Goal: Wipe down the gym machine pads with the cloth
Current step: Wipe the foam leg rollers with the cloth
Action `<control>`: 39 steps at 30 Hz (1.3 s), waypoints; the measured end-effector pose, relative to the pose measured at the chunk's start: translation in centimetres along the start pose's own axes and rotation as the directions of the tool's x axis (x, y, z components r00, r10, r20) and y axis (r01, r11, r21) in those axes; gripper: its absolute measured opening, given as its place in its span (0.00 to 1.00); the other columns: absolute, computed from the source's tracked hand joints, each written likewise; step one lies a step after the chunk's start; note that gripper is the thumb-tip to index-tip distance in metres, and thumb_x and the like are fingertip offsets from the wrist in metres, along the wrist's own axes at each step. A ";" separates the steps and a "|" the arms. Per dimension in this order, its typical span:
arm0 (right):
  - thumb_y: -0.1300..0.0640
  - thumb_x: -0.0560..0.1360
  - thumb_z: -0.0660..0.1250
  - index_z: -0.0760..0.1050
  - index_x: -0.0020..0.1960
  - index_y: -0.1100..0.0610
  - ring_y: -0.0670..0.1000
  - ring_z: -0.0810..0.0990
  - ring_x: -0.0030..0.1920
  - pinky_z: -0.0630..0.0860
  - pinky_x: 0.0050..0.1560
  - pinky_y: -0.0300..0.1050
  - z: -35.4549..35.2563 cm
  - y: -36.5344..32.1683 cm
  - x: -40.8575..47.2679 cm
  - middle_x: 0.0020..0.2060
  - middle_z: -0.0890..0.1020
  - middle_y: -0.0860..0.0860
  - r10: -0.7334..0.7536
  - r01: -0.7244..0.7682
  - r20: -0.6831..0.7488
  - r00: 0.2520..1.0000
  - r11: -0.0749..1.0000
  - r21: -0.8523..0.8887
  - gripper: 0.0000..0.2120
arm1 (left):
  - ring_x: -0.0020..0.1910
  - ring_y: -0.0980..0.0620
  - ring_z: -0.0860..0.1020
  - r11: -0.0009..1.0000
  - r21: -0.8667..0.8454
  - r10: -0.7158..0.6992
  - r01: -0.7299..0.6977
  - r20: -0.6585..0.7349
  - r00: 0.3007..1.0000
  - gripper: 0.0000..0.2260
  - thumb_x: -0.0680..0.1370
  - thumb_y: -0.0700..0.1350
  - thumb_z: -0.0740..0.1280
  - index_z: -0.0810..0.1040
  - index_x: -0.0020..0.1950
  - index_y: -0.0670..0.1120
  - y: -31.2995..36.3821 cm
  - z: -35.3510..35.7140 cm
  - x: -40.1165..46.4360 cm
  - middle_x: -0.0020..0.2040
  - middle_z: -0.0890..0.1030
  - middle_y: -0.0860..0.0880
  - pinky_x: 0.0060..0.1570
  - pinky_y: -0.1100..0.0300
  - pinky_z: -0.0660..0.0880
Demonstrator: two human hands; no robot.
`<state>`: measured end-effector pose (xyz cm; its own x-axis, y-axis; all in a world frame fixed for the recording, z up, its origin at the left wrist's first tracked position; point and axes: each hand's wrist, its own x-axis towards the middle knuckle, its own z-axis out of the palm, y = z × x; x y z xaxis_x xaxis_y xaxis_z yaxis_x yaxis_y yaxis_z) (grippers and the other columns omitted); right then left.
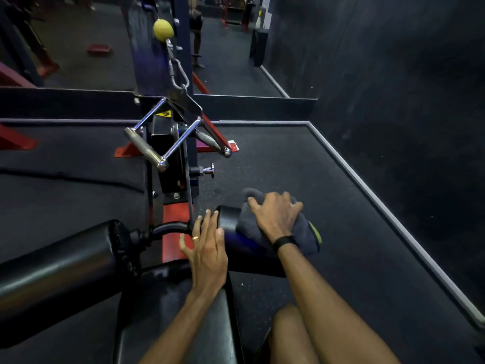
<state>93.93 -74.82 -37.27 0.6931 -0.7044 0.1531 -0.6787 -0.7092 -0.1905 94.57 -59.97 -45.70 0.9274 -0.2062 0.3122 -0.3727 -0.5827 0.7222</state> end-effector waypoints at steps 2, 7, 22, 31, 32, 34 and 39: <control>0.37 0.78 0.58 0.82 0.50 0.55 0.56 0.74 0.60 0.62 0.59 0.59 0.5 -2.9 -1.3 0.53 0.83 0.53 -0.088 0.090 -0.056 0.995 0.996 0.024 0.24 | 0.77 0.55 0.63 1.000 -0.013 0.015 -0.015 0.012 1.000 0.25 0.81 0.52 0.47 0.68 0.77 0.52 -0.6 -0.3 -0.7 0.77 0.66 0.55 0.72 0.45 0.44; 0.38 0.76 0.60 0.79 0.43 0.52 0.53 0.76 0.49 0.65 0.52 0.56 2.0 -3.3 -4.3 0.43 0.81 0.49 -0.234 0.291 -0.325 0.916 0.947 0.135 0.20 | 0.73 0.53 0.67 0.978 0.029 0.208 -0.208 0.012 0.978 0.29 0.70 0.43 0.54 0.74 0.71 0.41 -2.0 -2.1 -0.5 0.70 0.76 0.46 0.75 0.54 0.40; 0.35 0.76 0.58 0.80 0.46 0.51 0.57 0.76 0.55 0.66 0.57 0.59 1.2 10.2 -1.5 0.48 0.82 0.49 0.113 -0.080 -0.115 0.987 0.962 0.260 0.21 | 0.68 0.47 0.73 0.985 0.133 -0.124 0.106 0.132 0.983 0.17 0.84 0.51 0.55 0.79 0.60 0.45 2.5 0.5 4.7 0.58 0.82 0.45 0.74 0.39 0.40; 0.35 0.76 0.57 0.82 0.51 0.53 0.55 0.74 0.59 0.64 0.59 0.58 0.8 0.6 0.7 0.52 0.83 0.50 -0.127 0.128 -0.013 0.992 0.990 0.053 0.25 | 0.80 0.51 0.54 0.999 0.015 -0.052 0.051 0.078 0.996 0.30 0.79 0.58 0.46 0.68 0.77 0.49 0.8 -0.2 0.8 0.80 0.61 0.49 0.74 0.45 0.36; 0.35 0.76 0.57 0.82 0.49 0.53 0.54 0.74 0.58 0.64 0.58 0.58 0.8 -0.8 -0.1 0.51 0.83 0.49 -0.173 0.176 -0.052 0.984 0.983 0.060 0.25 | 0.80 0.50 0.55 0.999 0.024 -0.033 0.032 0.067 0.997 0.30 0.78 0.57 0.46 0.69 0.76 0.49 0.4 -0.3 0.2 0.80 0.61 0.48 0.75 0.44 0.39; 0.35 0.76 0.58 0.81 0.45 0.51 0.53 0.74 0.55 0.65 0.56 0.57 0.9 -3.0 -1.8 0.48 0.82 0.48 -0.278 0.293 -0.136 0.951 0.950 0.108 0.22 | 0.78 0.48 0.61 0.996 0.081 0.042 -0.046 0.045 0.998 0.28 0.75 0.49 0.50 0.72 0.74 0.48 -0.3 -0.8 -0.7 0.78 0.65 0.46 0.74 0.43 0.44; 0.37 0.74 0.62 0.78 0.44 0.50 0.52 0.74 0.49 0.67 0.50 0.55 1.9 -2.8 -5.4 0.43 0.79 0.46 -0.419 0.488 -0.362 0.833 0.865 0.122 0.17 | 0.74 0.48 0.65 0.953 0.100 0.293 -0.287 -0.047 0.955 0.23 0.71 0.43 0.55 0.79 0.63 0.47 -2.5 -3.5 -1.1 0.73 0.72 0.44 0.71 0.46 0.49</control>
<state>92.54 -69.01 -39.39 0.7735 -0.3000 0.5583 -0.2193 -0.9531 -0.2084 94.37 -55.58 -45.71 0.7751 -0.3309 0.5383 -0.6180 -0.5745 0.5367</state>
